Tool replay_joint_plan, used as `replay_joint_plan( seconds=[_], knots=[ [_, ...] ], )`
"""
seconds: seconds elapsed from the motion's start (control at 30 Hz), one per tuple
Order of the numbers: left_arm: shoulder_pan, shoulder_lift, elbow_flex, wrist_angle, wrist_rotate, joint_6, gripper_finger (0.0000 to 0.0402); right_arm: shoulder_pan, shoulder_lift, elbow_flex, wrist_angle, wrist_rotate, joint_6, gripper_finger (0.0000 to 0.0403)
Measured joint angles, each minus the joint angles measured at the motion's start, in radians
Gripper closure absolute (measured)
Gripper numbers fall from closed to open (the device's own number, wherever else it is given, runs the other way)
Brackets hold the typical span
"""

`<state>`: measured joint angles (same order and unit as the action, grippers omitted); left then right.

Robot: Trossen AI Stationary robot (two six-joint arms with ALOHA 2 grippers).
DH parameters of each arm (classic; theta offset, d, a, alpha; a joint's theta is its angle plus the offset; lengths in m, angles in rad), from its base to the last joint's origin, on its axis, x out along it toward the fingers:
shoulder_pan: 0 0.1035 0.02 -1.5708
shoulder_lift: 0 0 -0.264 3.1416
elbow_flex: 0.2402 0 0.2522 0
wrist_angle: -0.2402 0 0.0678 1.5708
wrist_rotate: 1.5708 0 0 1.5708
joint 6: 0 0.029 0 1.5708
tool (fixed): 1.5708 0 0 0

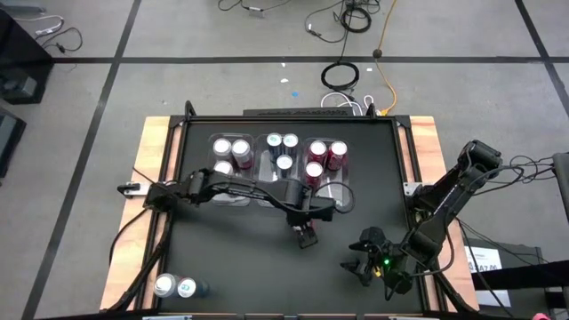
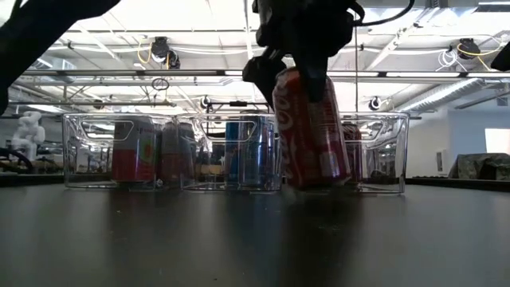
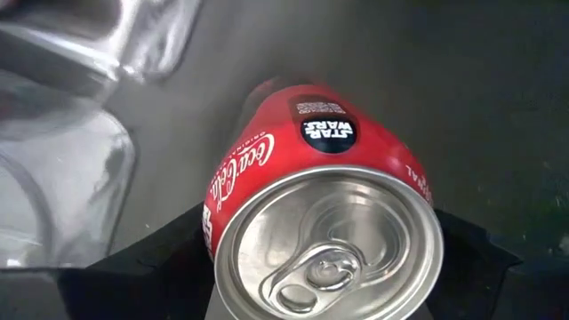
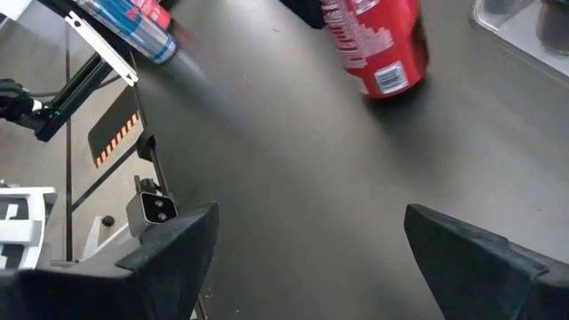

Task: Sort soda cans
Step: Put the red soda can into the right transparent bin

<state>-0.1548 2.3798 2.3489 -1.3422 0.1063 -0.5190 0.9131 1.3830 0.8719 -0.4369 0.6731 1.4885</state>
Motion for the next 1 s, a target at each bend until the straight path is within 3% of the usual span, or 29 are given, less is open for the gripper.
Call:
replay_joint_plan(
  seconds=[0.17,0.4,0.87,1.0],
  knots=[
    [0.0,0.0,0.0,0.001,0.013,0.0,0.0087,0.0,0.0,0.0,0.0,0.002,-0.001,0.0051],
    [0.0,0.0,0.002,0.004,0.015,0.001,0.0012,0.0,0.0,0.0,-0.001,0.002,-0.008,0.0051],
    [0.002,0.0,0.007,0.058,0.019,-0.001,0.0012,0.0,0.0,0.0,-0.001,0.002,-0.008,0.0051],
    [0.011,-0.002,0.007,0.054,0.088,-0.001,0.0011,0.0,0.0,0.0,0.0,0.002,-0.012,0.0051]
  ],
)
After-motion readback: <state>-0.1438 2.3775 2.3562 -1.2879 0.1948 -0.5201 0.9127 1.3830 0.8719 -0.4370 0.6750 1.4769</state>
